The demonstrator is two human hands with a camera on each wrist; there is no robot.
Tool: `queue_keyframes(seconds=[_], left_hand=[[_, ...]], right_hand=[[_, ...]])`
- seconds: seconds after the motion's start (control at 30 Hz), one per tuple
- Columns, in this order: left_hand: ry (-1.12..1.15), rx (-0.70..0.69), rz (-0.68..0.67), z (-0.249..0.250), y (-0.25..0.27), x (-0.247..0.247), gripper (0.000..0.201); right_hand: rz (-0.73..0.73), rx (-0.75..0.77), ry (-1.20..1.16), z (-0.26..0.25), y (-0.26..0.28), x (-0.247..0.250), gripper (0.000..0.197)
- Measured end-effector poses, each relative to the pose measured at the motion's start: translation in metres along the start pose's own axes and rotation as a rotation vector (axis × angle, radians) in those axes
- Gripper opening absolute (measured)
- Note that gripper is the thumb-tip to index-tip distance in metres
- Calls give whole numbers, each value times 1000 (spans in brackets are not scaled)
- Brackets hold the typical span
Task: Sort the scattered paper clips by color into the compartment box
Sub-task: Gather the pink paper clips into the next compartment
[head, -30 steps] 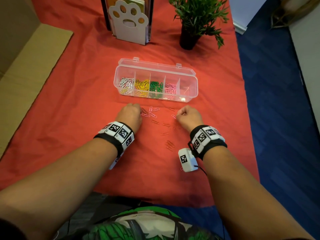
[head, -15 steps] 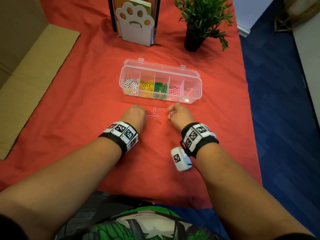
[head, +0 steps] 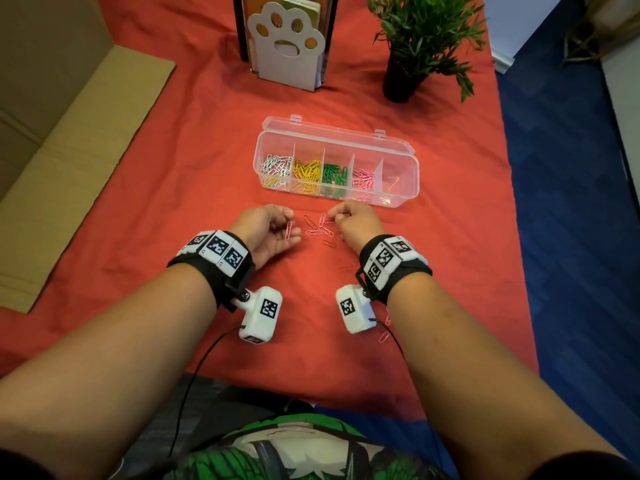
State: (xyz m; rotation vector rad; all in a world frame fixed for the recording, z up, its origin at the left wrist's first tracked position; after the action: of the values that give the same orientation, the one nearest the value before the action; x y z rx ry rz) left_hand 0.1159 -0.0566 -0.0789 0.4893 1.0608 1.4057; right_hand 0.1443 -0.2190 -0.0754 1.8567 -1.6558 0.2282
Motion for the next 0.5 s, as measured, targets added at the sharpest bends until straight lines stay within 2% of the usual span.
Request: queue_keyframes(seconds=[0.07, 0.1, 0.2, 0.3, 0.37, 0.5], left_hand=[[-95, -15, 31, -1, -4, -2, 24], [-214, -57, 81, 0, -8, -3, 20], [-806, -352, 232, 11, -12, -15, 5], [-1282, -591, 347, 12, -6, -32, 18], [-1378, -649, 373, 10, -4, -36, 22], [-1399, -654, 344, 5, -4, -36, 16]], right_hand=[[10, 95, 230, -7, -1, 0, 21], [-2, 120, 293, -9, 1, -3, 18], [-27, 167, 450, -10, 4, -13, 31], [-20, 222, 571, -12, 8, -16, 35], [-8, 251, 633, -13, 12, -13, 30], [-9, 253, 691, -6, 15, -4, 26]])
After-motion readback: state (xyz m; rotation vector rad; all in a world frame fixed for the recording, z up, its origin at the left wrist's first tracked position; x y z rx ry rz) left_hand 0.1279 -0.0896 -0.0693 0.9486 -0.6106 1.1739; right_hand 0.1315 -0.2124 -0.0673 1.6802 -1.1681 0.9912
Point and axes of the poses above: each hand's wrist, its own y-axis away from the middle knuckle, its own x-axis out of the back of the hand, z = x × y, the point moved 7 cm from there along -y, towards the middle knuckle, and after that the axes turned 10 degrees about x, right-handed, at the moved point
